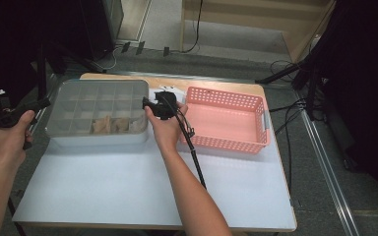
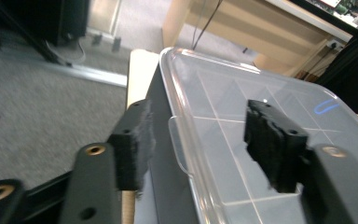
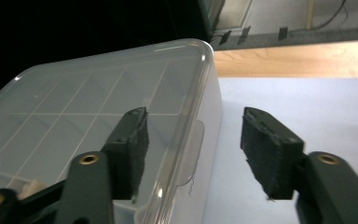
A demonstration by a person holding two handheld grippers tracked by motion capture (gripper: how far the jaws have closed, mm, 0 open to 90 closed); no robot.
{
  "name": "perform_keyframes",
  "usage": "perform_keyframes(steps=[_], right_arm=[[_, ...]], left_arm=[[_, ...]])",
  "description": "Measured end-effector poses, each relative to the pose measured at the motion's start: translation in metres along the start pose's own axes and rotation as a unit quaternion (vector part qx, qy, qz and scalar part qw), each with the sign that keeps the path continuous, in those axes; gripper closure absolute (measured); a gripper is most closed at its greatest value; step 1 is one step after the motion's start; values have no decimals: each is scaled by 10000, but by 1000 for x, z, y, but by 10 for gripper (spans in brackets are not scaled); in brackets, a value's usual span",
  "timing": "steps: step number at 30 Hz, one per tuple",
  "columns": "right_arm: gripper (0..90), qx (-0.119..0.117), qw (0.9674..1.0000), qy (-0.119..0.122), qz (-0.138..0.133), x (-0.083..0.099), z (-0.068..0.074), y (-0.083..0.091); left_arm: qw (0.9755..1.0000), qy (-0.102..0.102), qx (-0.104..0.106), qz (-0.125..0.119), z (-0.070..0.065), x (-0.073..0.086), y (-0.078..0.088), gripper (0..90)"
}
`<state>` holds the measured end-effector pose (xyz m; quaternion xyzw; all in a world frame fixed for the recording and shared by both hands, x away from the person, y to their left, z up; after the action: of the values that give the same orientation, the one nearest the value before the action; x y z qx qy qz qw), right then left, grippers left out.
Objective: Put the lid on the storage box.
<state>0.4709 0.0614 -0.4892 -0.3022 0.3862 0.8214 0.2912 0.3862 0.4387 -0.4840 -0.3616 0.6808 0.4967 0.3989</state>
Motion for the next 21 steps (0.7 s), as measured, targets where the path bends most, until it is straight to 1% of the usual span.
perform_keyframes(steps=[1,2,3,4,5,6,7,8,9,10,11,12,13,14,15,16,18,21], right_arm=[[381,0,10000,43,-12,1,1,2],[355,4,10000,94,-15,1,2,4],[315,31,9999,166,-8,2,3,6],[268,63,9997,217,-30,3,4,8],[216,102,9996,276,-23,4,5,10],[155,146,9993,330,8,5,5,11],[144,201,9992,358,41,6,6,13],[144,195,9990,404,27,7,6,15],[144,195,9990,404,27,7,6,15],[139,228,9986,482,-11,9,5,19],[139,299,9983,495,-20,9,4,21],[138,276,9986,460,-34,10,1,26],[138,276,9986,460,-34,10,1,26],[139,239,9988,422,-67,12,-3,33],[139,180,9988,440,-94,12,-5,36],[139,145,9988,469,-80,13,-6,40],[139,146,9985,519,-101,16,-9,47],[143,92,9980,616,-132,20,-12,58]], left_arm=[[9999,-106,-30,27,-3,1,3,341],[9997,-211,-90,95,-6,3,5,263],[9995,-278,-151,95,-9,4,9,192],[9993,-324,-187,91,-12,5,12,141],[9990,-383,-220,110,-14,7,16,113],[9987,-424,-260,73,-16,7,19,74],[9987,-439,-249,55,-19,8,23,38],[9984,-496,-266,29,-22,10,29,23],[9984,-496,-266,29,-22,10,29,20],[9983,-509,-276,-8,-24,11,32,20],[9983,-522,-266,-37,-27,12,35,16],[9973,-653,-324,-49,-33,17,42,16],[9973,-653,-324,-49,-33,17,42,16],[9969,-702,-356,-59,-37,19,45,16],[9957,-844,-369,-125,-44,24,52,16],[9949,-917,-366,-188,-48,26,56,16],[9948,-919,-328,-304,-54,31,63,16],[9946,-941,-303,-312,-62,39,69,16]])
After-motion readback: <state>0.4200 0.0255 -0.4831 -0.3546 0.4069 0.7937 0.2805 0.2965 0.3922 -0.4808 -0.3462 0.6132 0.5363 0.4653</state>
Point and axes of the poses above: each handheld gripper's, and its own axes: y roughly backward along the jaws, x roughly out of its underside, z roughly to its left, the point moved 6 cm from there along -y, roughly forward along the jaws, and after that the axes turned 13 degrees about -y, right-handed, at the moved point
